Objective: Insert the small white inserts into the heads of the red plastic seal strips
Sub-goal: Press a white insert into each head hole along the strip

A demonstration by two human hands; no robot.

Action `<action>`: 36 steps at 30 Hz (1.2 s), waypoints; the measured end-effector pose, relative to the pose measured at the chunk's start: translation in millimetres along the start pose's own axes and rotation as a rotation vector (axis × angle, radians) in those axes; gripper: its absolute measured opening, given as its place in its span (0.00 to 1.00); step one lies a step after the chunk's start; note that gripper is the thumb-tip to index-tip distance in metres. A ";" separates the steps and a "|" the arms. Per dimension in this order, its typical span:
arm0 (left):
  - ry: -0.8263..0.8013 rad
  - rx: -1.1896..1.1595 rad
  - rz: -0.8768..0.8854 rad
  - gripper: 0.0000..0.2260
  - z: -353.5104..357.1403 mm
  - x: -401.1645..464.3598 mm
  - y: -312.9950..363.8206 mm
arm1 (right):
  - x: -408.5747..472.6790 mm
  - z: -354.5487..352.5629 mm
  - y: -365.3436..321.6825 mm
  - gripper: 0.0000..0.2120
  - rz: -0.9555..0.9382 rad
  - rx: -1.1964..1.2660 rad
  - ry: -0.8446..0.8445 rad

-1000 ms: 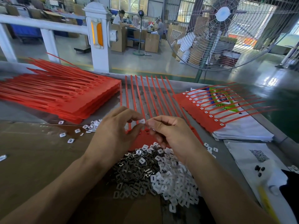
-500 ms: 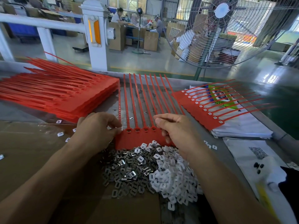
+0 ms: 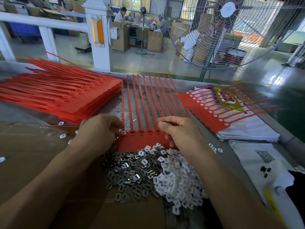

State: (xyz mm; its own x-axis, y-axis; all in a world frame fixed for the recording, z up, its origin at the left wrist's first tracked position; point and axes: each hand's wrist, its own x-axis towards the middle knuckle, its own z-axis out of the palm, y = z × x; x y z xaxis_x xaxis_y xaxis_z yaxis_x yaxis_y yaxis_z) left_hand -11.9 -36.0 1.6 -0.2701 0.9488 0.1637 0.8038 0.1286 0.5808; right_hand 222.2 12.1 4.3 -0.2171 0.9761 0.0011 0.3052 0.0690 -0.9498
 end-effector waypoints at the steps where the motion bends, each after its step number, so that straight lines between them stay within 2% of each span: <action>1: 0.002 0.004 0.006 0.10 0.4 -0.2 0.2 | -0.2 0.1 -0.3 0.06 0.000 -0.005 -0.004; 6: 0.020 0.135 0.088 0.13 0.1 0.5 1.9 | -0.7 -0.3 -1.0 0.06 -0.002 -0.038 -0.017; 13: -0.039 0.366 0.239 0.14 -1.2 -2.0 2.6 | -0.4 0.1 0.9 0.07 -0.001 -0.051 -0.009; 17: -0.030 0.397 0.275 0.13 0.3 -4.9 2.6 | 0.4 2.3 1.2 0.11 0.001 -0.044 -0.008; 23: 0.034 0.369 0.264 0.13 6.6 -6.9 2.7 | -2.1 6.8 -3.5 0.08 -0.021 0.110 -0.083; 25: 0.115 0.330 0.286 0.12 9.5 -8.1 5.3 | -2.0 6.8 -4.8 0.05 -0.022 0.144 -0.080; 28: 0.195 0.113 0.374 0.11 11.9 -9.9 10.9 | -2.4 5.6 -4.8 0.03 -0.018 0.142 -0.101; 32: 0.150 -0.150 0.498 0.10 17.0 -15.7 22.4 | -5.5 8.1 -5.9 0.05 -0.031 0.100 -0.191; 36: 0.150 -0.199 0.554 0.06 19.7 -16.7 25.1 | -6.1 10.2 -7.9 0.06 -0.054 0.084 -0.215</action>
State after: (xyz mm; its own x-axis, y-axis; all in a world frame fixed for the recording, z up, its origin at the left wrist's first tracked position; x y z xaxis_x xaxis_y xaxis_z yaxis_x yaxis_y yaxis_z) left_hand 23.3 -42.9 -2.3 0.0765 0.8063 0.5865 0.7359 -0.4426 0.5124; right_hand 211.7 3.5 8.6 -0.4259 0.9047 -0.0056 0.2115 0.0935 -0.9729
